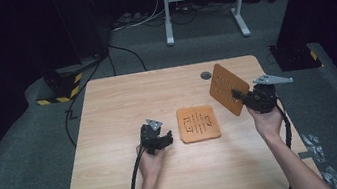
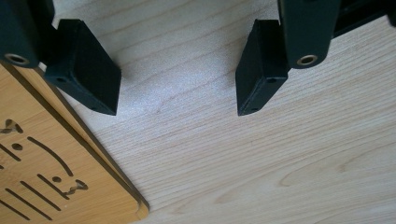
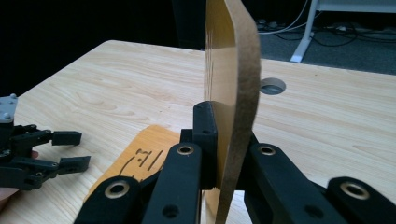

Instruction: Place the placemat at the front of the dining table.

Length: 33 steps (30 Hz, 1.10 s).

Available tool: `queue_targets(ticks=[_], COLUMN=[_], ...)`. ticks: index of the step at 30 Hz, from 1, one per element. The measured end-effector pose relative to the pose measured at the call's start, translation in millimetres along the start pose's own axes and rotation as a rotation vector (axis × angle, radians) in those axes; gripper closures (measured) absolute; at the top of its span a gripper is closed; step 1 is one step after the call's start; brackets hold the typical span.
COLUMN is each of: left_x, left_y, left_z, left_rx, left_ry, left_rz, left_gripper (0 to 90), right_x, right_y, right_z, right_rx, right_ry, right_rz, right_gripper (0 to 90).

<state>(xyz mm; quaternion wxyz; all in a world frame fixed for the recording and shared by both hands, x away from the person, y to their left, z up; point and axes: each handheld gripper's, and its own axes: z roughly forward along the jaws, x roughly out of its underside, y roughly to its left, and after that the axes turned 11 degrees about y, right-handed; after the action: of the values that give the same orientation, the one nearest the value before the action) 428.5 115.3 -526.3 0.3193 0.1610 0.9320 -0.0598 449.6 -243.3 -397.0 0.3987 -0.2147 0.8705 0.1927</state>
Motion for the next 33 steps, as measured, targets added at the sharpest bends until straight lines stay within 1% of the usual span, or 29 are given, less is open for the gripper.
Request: queue_targets(ticks=[2, 3, 7, 11, 21, 23, 33], left_x=[0.0, 0.0, 0.0, 0.0, 0.0, 0.0, 0.0], left_y=[0.0, 0.0, 0.0, 0.0, 0.0, 0.0, 0.0], left_z=[0.0, 0.0, 0.0, 0.0, 0.1, 0.0, 0.0], left_rx=[0.001, 0.001, 0.001, 0.001, 0.001, 0.001, 0.001], left_ry=[0.0, 0.0, 0.0, 0.0, 0.0, 0.0, 0.0], left_rz=[0.0, 0.0, 0.0, 0.0, 0.0, 0.0, 0.0], left_gripper=[31.4, 31.4, 31.4, 31.4, 31.3, 31.4, 31.3], right_x=[0.0, 0.0, -0.1, -0.5, -0.4, 0.2, 1.3], right_y=[-1.2, -3.0, -6.2, -8.7, -18.8, -21.9, -31.7], right_z=[-0.7, -1.8, -2.9, -4.4, -6.7, -7.3, -6.9], right_rx=[0.001, 0.004, 0.013, 0.036, 0.067, 0.067, 0.095], right_ry=[0.002, 0.002, -0.003, 0.003, 0.009, 0.006, 0.007], right_rz=[0.003, 0.012, 0.013, 0.002, 0.019, 0.036, 0.053], right_gripper=[86.4, 86.4, 86.4, 86.4, 86.4, 86.4, 86.4])
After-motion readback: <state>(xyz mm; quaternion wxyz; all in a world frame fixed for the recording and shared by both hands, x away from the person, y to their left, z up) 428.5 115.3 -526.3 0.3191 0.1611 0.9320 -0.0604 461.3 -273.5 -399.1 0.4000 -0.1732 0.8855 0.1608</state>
